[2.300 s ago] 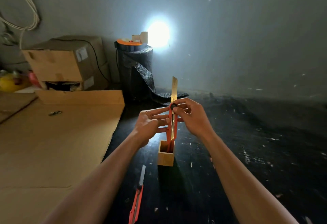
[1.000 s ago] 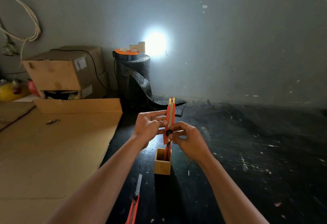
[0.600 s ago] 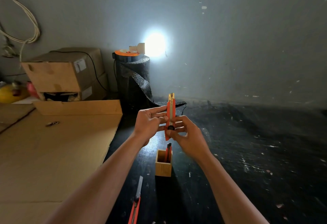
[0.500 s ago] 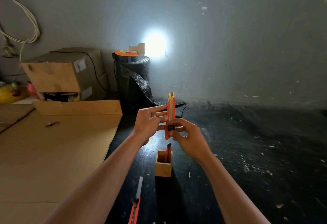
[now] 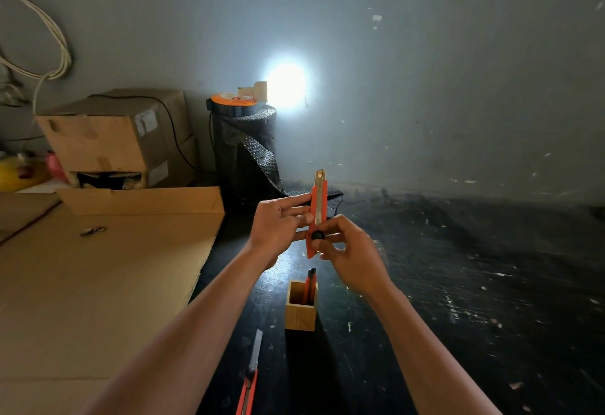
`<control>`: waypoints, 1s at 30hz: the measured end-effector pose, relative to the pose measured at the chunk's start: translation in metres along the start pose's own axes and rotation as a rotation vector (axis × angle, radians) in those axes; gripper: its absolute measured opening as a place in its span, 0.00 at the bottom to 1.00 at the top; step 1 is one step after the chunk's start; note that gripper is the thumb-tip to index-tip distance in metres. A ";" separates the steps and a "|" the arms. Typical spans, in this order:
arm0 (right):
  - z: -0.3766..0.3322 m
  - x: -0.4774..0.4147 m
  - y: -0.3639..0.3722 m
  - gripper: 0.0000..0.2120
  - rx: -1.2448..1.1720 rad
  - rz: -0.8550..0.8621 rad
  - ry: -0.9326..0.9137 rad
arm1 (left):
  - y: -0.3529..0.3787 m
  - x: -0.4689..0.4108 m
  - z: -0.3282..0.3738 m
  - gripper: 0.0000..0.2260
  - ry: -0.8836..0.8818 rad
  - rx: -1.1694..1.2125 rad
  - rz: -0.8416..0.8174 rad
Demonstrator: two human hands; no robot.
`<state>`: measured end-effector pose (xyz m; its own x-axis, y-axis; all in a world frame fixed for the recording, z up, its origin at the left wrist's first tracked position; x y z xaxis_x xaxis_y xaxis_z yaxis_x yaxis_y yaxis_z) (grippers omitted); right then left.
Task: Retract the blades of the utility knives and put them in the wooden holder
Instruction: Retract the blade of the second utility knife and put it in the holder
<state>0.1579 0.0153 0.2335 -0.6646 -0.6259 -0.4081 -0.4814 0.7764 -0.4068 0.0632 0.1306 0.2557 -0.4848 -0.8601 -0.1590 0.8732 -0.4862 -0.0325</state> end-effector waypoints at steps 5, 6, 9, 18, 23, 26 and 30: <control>0.001 0.002 -0.001 0.11 -0.015 0.007 -0.012 | -0.001 -0.001 -0.001 0.18 -0.013 -0.013 0.017; 0.002 0.001 -0.001 0.11 -0.013 0.001 -0.017 | -0.001 -0.001 -0.001 0.18 -0.018 -0.010 0.017; 0.003 0.001 0.000 0.10 -0.002 -0.002 -0.009 | -0.001 0.000 -0.001 0.18 -0.027 0.010 0.012; 0.018 -0.006 0.007 0.08 -0.043 0.021 0.091 | -0.005 0.002 -0.030 0.19 -0.100 0.130 -0.058; 0.026 -0.019 0.018 0.19 -0.176 0.045 0.207 | -0.003 -0.003 -0.061 0.18 -0.157 0.172 -0.148; 0.041 -0.028 0.029 0.14 -0.130 0.073 0.237 | -0.009 -0.017 -0.093 0.17 -0.137 0.064 -0.074; 0.082 -0.031 0.050 0.07 -0.055 0.073 0.303 | -0.020 -0.030 -0.143 0.18 -0.098 -0.238 -0.043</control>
<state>0.2015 0.0674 0.1584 -0.8344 -0.5245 -0.1694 -0.4508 0.8263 -0.3377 0.0674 0.1886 0.1200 -0.5142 -0.8558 -0.0563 0.8329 -0.4827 -0.2707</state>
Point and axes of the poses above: each hand's wrist, its own x-axis away from the middle knuckle, its own y-axis out of the palm, z = x × y, the point moved 7 cm from there along -x, towards the middle knuckle, and after that the axes turned 13 degrees about z, right-handed, at the moved point
